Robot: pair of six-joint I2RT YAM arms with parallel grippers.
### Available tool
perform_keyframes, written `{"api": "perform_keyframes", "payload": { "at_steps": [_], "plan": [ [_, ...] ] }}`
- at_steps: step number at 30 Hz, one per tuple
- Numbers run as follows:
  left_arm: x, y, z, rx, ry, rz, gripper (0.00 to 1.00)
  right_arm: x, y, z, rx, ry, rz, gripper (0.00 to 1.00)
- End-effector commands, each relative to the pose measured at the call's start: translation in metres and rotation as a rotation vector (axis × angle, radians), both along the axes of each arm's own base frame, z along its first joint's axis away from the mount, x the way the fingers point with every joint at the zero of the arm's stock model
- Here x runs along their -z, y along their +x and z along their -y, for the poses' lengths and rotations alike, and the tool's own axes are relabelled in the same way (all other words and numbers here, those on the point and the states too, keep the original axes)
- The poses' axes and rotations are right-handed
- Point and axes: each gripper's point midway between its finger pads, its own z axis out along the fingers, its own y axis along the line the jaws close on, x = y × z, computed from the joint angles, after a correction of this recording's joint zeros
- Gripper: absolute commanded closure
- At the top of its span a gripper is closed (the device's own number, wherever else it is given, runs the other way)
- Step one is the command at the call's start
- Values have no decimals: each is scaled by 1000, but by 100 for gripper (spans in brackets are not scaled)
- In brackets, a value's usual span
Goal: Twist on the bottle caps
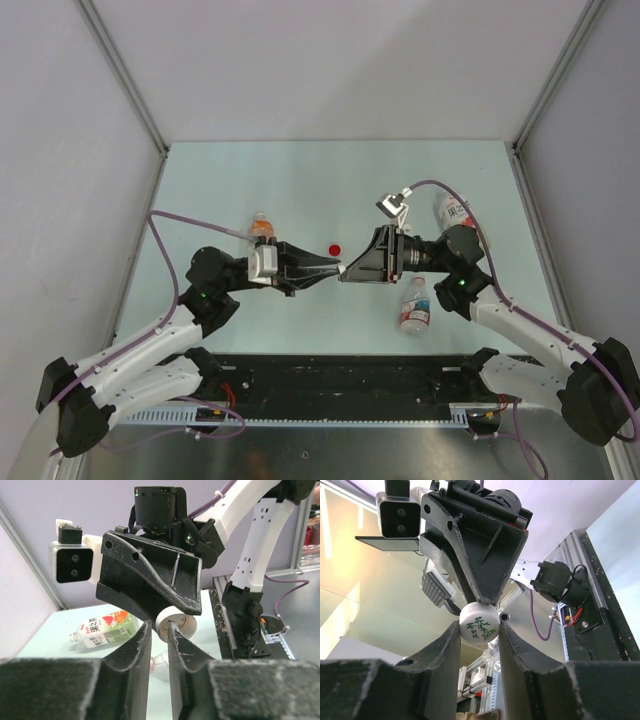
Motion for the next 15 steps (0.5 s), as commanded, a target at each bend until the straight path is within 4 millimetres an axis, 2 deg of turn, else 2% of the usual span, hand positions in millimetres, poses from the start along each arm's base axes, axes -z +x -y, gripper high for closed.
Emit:
{"api": "perform_keyframes", "payload": {
  "at_steps": [1,2,6,9,11,15],
  "plan": [
    [-5,6,-6,-59,-32,26,64,-9,5,2,24,4,60,85],
    [-4,7,-8,-70,-33,21,56,-7,7,3,32,-7,59,86],
    [2,18,-16,-160,-44,-30,36,5,30,16,130,-73,59,90],
    [15,31,-23,-236,-42,-114,11,26,62,37,298,-182,48,89],
    [25,42,-28,-298,-41,-188,4,46,83,54,432,-284,39,89],
    [43,70,-46,-474,-72,-378,1,91,117,87,679,-530,46,89]
  ]
}}
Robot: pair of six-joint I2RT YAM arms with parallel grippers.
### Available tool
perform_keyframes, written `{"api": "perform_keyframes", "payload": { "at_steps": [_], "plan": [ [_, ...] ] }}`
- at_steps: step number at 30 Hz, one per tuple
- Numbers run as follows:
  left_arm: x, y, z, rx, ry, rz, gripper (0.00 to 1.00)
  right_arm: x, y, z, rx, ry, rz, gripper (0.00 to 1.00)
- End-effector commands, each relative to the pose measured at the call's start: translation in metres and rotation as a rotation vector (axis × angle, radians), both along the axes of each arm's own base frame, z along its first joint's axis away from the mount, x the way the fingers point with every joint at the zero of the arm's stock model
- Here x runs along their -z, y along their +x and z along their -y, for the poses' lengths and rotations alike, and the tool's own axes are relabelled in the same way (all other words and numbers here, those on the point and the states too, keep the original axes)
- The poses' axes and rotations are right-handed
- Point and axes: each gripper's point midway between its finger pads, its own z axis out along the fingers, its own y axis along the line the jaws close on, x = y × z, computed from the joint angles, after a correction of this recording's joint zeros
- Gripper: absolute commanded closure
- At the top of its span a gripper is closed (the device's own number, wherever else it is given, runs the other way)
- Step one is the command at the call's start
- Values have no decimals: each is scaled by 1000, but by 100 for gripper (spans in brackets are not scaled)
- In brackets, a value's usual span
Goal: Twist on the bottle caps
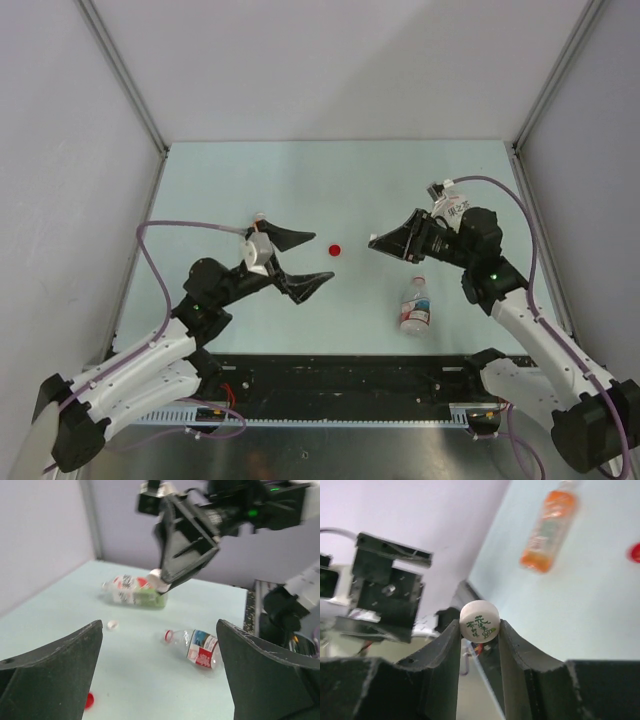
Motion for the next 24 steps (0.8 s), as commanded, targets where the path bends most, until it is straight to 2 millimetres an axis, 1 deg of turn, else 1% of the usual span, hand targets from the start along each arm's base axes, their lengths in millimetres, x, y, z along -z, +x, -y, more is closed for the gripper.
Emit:
{"api": "perform_keyframes", "payload": {
  "at_steps": [1,4,6,10,12,14,16,18,24],
  "plan": [
    [19,45,-28,-281,-67,-250,1,55,36,40,288,-346,5,89],
    [37,68,-49,-465,-81,-402,1,94,52,56,418,-543,-30,90],
    [51,79,-61,-571,-62,-481,0,119,58,56,452,-657,-45,87],
    [83,91,-82,-743,11,-614,1,159,65,39,420,-792,-80,84],
    [95,92,-85,-775,41,-644,0,179,67,32,412,-843,-104,88],
    [104,91,-86,-781,58,-665,1,196,68,26,403,-892,-110,90],
    [109,89,-86,-778,65,-679,1,212,69,23,404,-935,-118,87],
    [113,88,-86,-780,70,-684,0,222,69,18,395,-963,-123,84],
    [115,87,-91,-800,66,-683,0,239,68,7,380,-1044,-95,73]
  ]
}}
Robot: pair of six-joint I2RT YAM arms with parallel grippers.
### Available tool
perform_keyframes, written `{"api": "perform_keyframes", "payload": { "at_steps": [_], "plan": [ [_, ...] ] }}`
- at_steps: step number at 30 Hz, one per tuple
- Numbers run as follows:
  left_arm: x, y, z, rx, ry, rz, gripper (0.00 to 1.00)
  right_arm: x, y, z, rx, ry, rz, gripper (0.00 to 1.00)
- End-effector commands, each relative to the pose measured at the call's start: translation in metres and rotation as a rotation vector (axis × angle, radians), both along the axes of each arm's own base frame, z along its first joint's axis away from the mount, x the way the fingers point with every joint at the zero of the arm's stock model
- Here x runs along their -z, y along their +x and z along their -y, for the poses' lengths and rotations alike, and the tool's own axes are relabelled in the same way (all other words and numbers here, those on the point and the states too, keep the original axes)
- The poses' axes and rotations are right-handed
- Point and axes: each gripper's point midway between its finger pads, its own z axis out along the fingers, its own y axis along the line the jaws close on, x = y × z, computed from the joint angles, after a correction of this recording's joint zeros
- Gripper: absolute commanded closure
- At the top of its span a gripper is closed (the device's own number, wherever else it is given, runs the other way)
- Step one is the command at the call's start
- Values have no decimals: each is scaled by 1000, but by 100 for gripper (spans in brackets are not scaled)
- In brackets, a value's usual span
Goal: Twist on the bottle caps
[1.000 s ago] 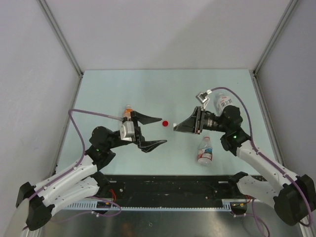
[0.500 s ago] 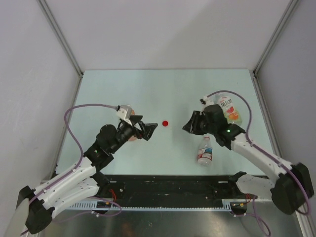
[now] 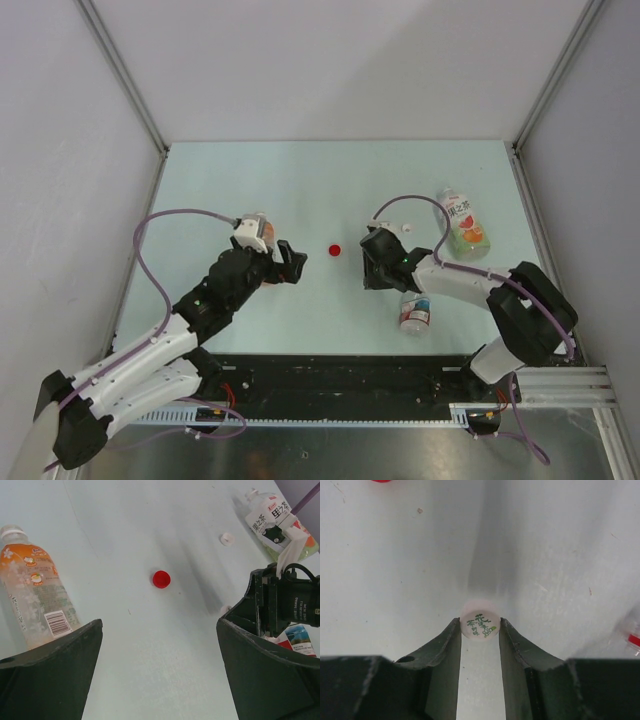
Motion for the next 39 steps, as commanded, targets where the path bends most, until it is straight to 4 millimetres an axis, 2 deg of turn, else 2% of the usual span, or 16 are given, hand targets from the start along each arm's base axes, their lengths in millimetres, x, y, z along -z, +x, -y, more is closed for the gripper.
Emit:
{"api": "perform_keyframes", "payload": {
  "at_steps": [1,5,10,14,17,20,22,24,27,29,32,35,39],
  "plan": [
    [-13,6,-10,-69,-33,26,0,-10,20,-12,4,-49,95,72],
    [-10,7,-17,-113,-17,0,0,3,19,-13,0,-98,76,68],
    [-11,7,-24,-143,-3,-11,1,9,18,-14,0,-120,57,60],
    [-12,7,-28,-170,-7,-18,1,4,22,-12,1,-139,71,45],
    [-12,7,-30,-177,-3,-20,0,-5,25,-11,3,-144,96,35],
    [-13,6,-31,-177,0,-18,1,-23,31,-13,-15,-134,139,27],
    [-16,5,-31,-168,-1,-10,1,-42,39,-12,-13,-138,190,20],
    [-18,3,-30,-160,-7,-5,1,-66,51,-6,-10,-151,259,6],
    [-22,1,-27,-143,-27,-5,1,-108,78,13,34,-189,394,1],
    [-23,0,-24,-126,-30,-8,1,-132,99,36,58,-232,457,1],
    [-22,-1,-23,-116,-22,-8,0,-151,127,75,18,-300,486,1],
    [-20,0,-24,-119,-15,-10,1,-151,157,104,-65,-355,460,1],
    [-22,0,-24,-115,-9,-6,1,-135,182,161,-78,-611,353,1]
  ]
}}
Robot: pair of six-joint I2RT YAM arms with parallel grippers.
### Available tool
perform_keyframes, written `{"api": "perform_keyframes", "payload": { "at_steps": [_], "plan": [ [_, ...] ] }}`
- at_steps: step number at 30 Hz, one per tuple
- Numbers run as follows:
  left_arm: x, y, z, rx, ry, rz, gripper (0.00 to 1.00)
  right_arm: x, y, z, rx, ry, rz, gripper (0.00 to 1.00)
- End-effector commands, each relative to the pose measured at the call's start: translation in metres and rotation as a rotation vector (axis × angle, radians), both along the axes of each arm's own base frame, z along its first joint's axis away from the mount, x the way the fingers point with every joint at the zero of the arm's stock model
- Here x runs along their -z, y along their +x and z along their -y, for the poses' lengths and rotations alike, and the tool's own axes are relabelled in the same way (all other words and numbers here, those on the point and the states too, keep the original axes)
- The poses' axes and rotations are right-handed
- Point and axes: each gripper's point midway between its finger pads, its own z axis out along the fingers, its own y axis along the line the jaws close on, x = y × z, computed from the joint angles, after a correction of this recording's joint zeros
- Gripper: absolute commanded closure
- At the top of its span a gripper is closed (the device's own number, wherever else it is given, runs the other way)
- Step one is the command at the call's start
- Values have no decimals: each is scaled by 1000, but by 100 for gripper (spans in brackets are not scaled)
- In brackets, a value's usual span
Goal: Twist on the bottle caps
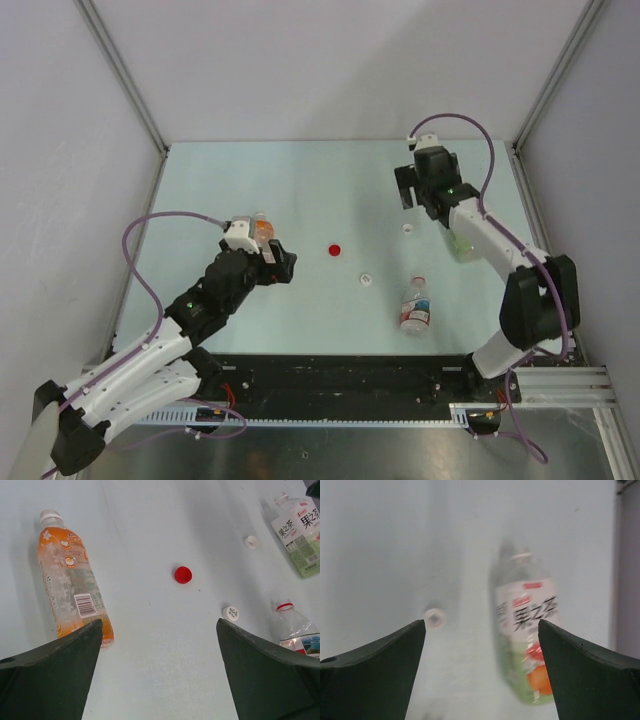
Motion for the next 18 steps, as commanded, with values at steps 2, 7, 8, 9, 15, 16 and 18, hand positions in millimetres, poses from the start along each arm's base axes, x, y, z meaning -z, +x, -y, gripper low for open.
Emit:
{"api": "perform_keyframes", "payload": {
  "at_steps": [2,7,8,9,15,16,18],
  "plan": [
    [-24,4,2,-1,-32,45,1,21,30,58,-62,-330,-150,1],
    [-21,7,-1,-18,-13,40,1,55,49,93,-113,-293,-303,1],
    [-20,7,-2,-20,-9,39,1,62,52,98,-118,-294,-324,1],
    [-19,8,-2,-23,-5,36,1,68,55,102,-127,-292,-342,1],
    [-14,11,-2,-38,14,24,1,110,58,117,-133,-206,-486,1],
    [-13,11,-2,-37,18,22,1,117,57,118,-132,-187,-513,1],
    [-14,11,-2,-35,19,24,0,129,54,117,-141,-141,-555,1]
  ]
}}
